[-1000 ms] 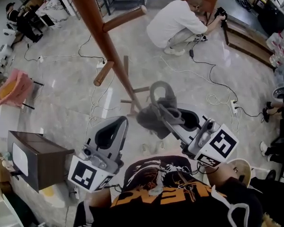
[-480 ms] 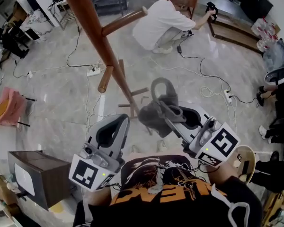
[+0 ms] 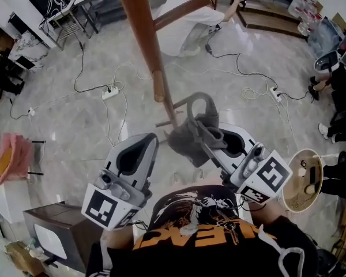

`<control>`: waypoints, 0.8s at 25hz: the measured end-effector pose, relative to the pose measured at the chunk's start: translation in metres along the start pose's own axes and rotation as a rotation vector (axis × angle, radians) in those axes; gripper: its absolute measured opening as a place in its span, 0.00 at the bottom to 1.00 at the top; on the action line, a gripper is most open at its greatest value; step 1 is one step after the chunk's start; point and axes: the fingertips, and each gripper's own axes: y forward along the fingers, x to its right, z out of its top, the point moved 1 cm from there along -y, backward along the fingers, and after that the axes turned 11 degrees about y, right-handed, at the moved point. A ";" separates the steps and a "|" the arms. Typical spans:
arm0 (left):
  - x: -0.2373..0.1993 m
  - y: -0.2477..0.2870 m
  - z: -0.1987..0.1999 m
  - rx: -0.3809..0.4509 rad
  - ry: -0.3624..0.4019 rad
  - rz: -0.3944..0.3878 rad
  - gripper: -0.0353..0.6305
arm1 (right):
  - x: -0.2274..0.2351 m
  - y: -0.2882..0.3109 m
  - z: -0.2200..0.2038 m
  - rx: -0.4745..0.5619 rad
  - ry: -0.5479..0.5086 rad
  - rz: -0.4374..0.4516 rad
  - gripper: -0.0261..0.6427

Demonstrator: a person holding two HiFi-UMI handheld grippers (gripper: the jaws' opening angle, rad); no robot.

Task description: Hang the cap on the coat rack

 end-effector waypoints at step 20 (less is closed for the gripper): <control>-0.018 -0.017 -0.010 0.023 0.001 -0.026 0.09 | -0.013 0.032 -0.013 -0.033 -0.032 -0.040 0.15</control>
